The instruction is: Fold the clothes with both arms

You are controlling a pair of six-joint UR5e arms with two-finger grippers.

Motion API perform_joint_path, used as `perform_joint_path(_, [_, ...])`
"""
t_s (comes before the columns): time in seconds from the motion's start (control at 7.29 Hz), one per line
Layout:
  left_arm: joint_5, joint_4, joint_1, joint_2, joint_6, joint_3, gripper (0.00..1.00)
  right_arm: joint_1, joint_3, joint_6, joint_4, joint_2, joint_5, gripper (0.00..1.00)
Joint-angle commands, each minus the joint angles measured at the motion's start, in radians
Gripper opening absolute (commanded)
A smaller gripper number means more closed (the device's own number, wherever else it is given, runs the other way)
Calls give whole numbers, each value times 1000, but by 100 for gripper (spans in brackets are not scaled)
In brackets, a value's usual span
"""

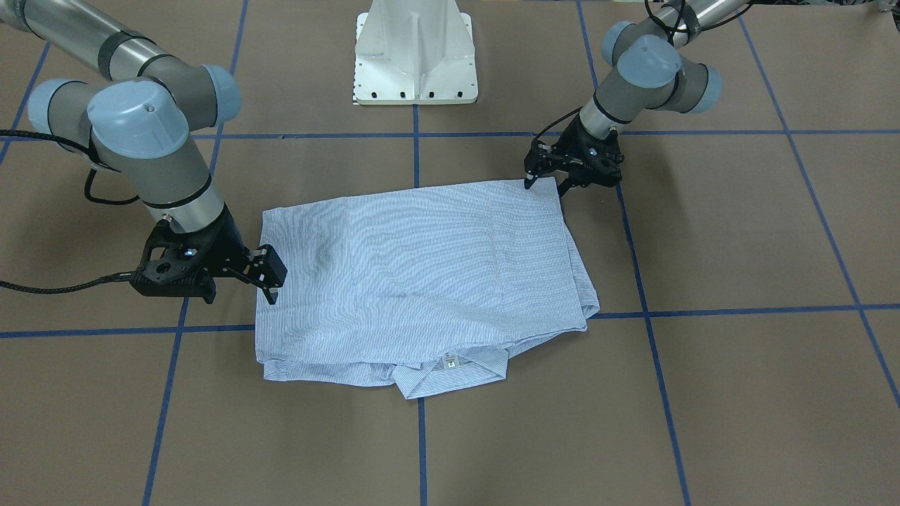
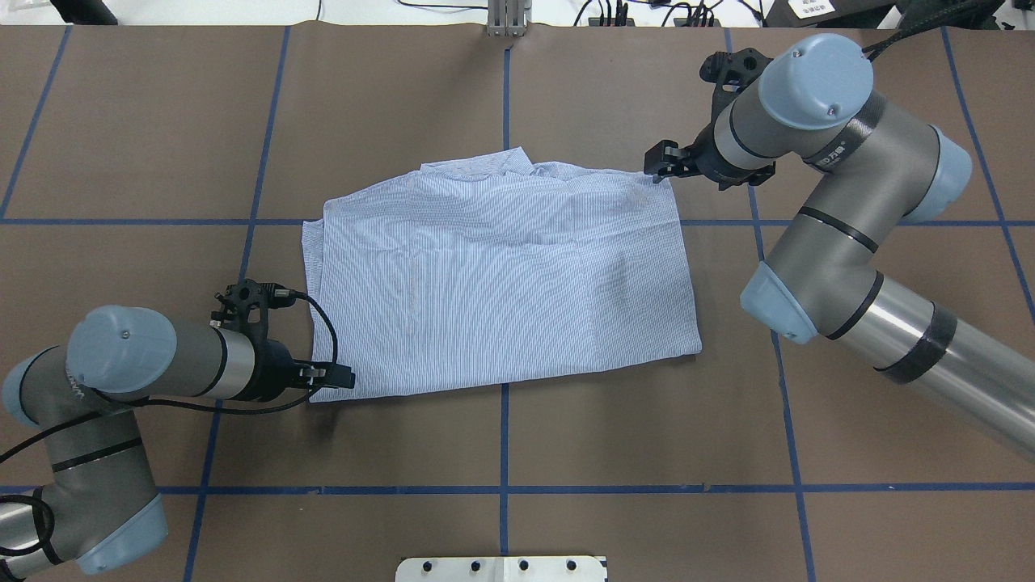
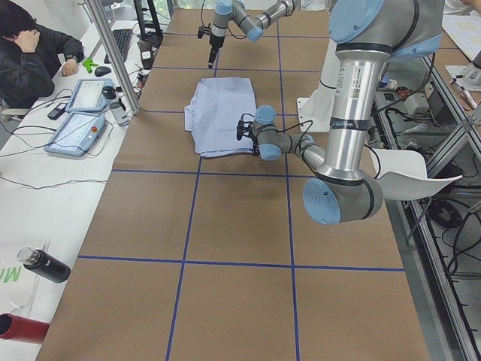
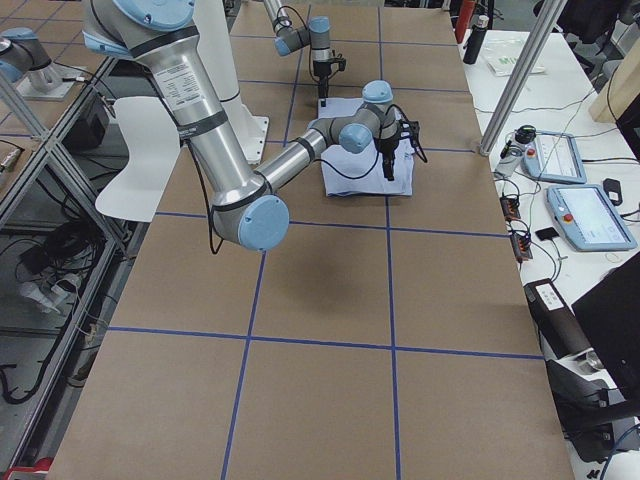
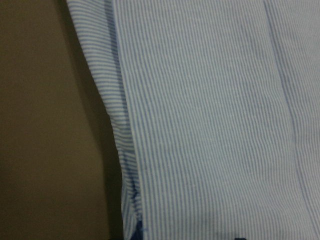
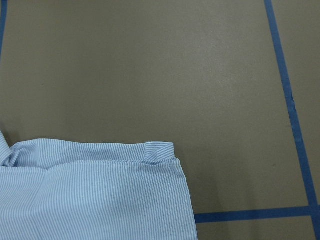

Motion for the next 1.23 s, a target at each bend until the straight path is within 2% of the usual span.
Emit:
perform_joint_path(0.0, [-5, 1, 1, 0, -29, -14, 15, -1, 0, 1, 0, 0, 0, 100])
perform_joint_path(0.14, [-5, 7, 1, 2, -39, -28, 0, -1, 0, 1, 0, 0, 0, 100])
perform_joint_path(0.41, [-5, 49, 1, 61, -37, -101, 0, -1, -1, 3, 0, 0, -2, 100])
perform_joint_path(0.55, [-8, 115, 1, 100, -23, -161, 0, -2, -1, 3, 0, -2, -2, 100])
perform_joint_path(0.69, [-6, 234, -8, 89, 3, -180, 0, -2, -3, 3, 0, -2, -2, 100])
perform_joint_path(0.82, [0, 314, -31, 68, 81, -169, 0, -4, -5, 3, 0, -2, -2, 100])
perform_joint_path(0.96, [1, 329, -122, 46, 194, -125, 0, -5, -5, 3, 0, -2, -3, 100])
perform_joint_path(1.1, [0, 330, -219, -4, 311, -34, 0, -5, -5, 6, 0, 0, -3, 100])
